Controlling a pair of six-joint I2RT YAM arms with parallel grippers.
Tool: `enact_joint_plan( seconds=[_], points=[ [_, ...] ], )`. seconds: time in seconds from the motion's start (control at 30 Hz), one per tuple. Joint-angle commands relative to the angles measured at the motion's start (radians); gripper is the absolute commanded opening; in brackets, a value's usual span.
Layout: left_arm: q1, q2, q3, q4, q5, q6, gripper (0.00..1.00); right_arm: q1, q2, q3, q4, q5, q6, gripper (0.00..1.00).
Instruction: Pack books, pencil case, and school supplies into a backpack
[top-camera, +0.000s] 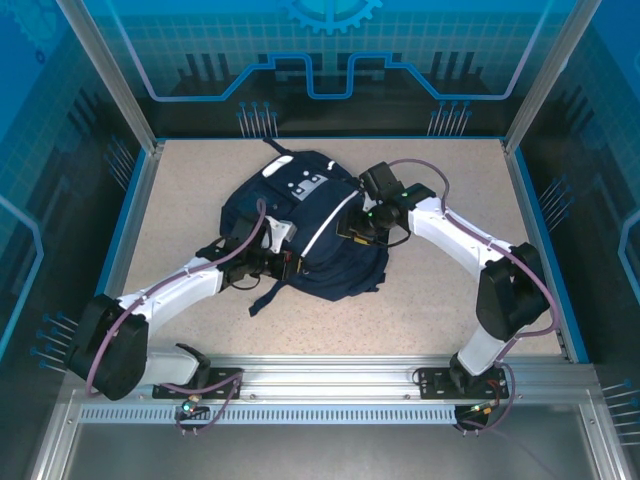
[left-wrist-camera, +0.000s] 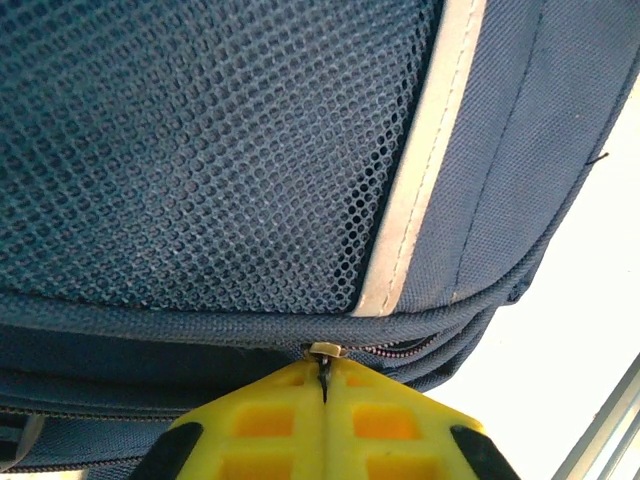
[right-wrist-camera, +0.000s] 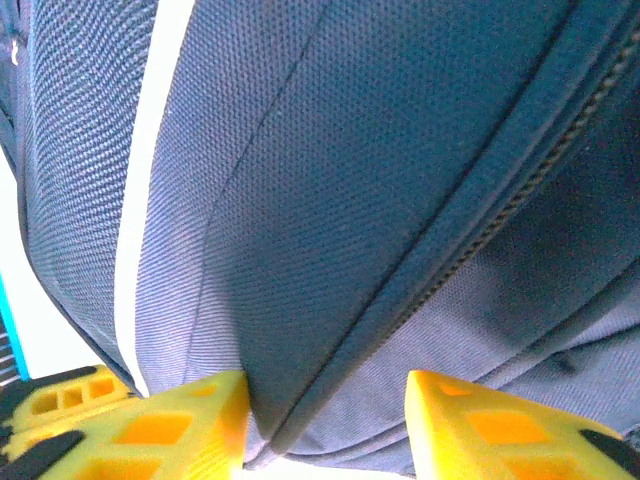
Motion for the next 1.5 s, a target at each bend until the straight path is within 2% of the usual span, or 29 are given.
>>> enact_joint_plan(
  seconds=[0.0,0.13,0.23,0.43,0.6,0.83,1.0,1.13,1.2,1.3,1.4,1.47],
  points=[
    [-0.019,0.008,0.013,0.02,-0.017,0.001,0.0,-0.006,0.009,-0.022,0.005,-0.028,0.008,0.38],
    [-0.06,-0.028,-0.003,0.018,-0.035,0.007,0.0,-0.006,0.005,-0.038,0.027,-0.039,0.024,0.27],
    [-0.097,-0.068,-0.021,0.015,-0.037,0.003,0.0,-0.004,0.001,-0.053,0.052,-0.045,0.038,0.25],
    [-0.138,-0.137,-0.059,0.044,0.023,-0.035,0.0,0.001,0.001,-0.062,0.077,-0.057,0.056,0.23],
    [-0.176,-0.101,-0.072,0.181,0.047,-0.115,0.0,0.015,0.009,-0.066,0.104,-0.069,0.078,0.23],
    [-0.261,0.051,0.013,0.27,0.0,-0.15,0.0,0.023,-0.007,-0.078,0.103,-0.058,0.085,0.22],
    [-0.266,0.033,0.03,0.229,-0.074,-0.155,0.0,0.013,-0.045,-0.089,0.07,-0.009,0.061,0.27],
    [-0.232,-0.046,0.031,0.14,-0.076,-0.155,0.25,0.005,-0.08,-0.092,0.031,0.045,0.025,0.36],
    [-0.201,-0.086,0.03,0.085,-0.085,-0.17,0.33,0.005,-0.099,-0.092,0.012,0.078,0.011,0.43],
    [-0.129,-0.138,0.03,0.015,-0.1,-0.208,0.45,0.016,-0.13,-0.1,-0.004,0.132,-0.002,0.52],
    [-0.036,-0.168,0.033,-0.031,-0.086,-0.258,0.49,0.052,-0.153,-0.101,-0.025,0.197,-0.012,0.62],
    [0.014,-0.174,0.042,-0.056,-0.092,-0.29,0.59,0.088,-0.163,-0.098,-0.035,0.246,-0.016,0.65]
  ],
)
